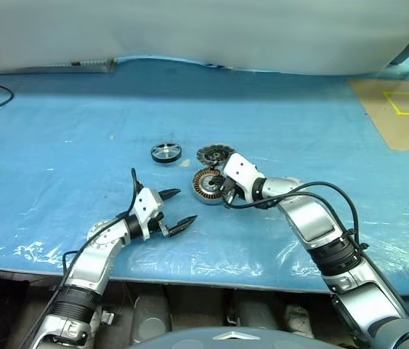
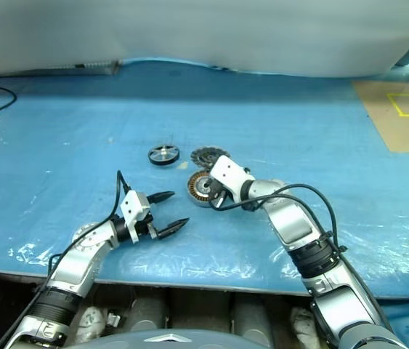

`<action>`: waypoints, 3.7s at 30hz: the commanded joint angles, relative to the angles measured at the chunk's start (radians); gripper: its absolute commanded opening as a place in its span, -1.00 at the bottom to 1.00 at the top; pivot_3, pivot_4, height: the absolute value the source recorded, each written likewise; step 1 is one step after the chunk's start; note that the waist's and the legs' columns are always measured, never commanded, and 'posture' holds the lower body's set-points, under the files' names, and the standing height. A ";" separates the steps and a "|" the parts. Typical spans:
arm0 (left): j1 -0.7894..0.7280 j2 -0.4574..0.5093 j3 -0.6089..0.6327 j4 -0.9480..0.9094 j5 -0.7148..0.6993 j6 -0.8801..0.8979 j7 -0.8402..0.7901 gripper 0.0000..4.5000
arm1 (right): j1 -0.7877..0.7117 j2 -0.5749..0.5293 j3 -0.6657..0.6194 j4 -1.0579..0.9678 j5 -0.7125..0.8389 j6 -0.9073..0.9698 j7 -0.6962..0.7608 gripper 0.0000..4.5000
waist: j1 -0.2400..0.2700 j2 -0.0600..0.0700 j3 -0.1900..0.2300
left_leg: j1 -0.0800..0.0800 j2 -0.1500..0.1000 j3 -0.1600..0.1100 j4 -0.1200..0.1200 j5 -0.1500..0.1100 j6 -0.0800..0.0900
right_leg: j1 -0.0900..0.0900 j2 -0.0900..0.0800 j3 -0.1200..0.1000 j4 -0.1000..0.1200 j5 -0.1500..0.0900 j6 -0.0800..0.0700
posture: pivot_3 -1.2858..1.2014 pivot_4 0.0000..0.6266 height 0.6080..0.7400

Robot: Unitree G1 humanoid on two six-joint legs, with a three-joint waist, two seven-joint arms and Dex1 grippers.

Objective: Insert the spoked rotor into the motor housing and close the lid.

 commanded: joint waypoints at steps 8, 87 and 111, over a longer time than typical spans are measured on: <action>-0.019 0.004 -0.005 -0.025 -0.003 -0.009 -0.004 1.00 | -0.017 0.038 0.039 0.018 -0.038 -0.012 -0.007 -0.99 | -0.002 0.000 0.000 | 0.001 0.000 0.000 0.000 0.000 0.000 | 0.000 0.000 0.000 0.001 0.000 0.000 | 0.03 -0.52 1.00; -0.983 0.065 0.126 1.140 0.159 0.010 -0.140 0.14 | 0.242 0.024 -0.190 -0.184 0.222 -0.172 -0.019 -1.00 | 0.016 -0.002 0.001 | -0.005 -0.003 -0.003 -0.003 0.000 0.000 | -0.002 -0.001 -0.001 -0.002 0.001 0.002 | 0.03 -0.52 1.00; -0.965 0.031 0.097 1.178 0.277 0.003 -0.096 0.06 | 0.373 0.074 -0.265 -0.104 0.243 -0.303 -0.070 -1.00 | 0.028 -0.003 0.002 | -0.005 -0.003 -0.003 -0.005 0.000 0.000 | -0.001 -0.001 -0.003 -0.007 0.002 0.004 | 0.03 -0.52 1.00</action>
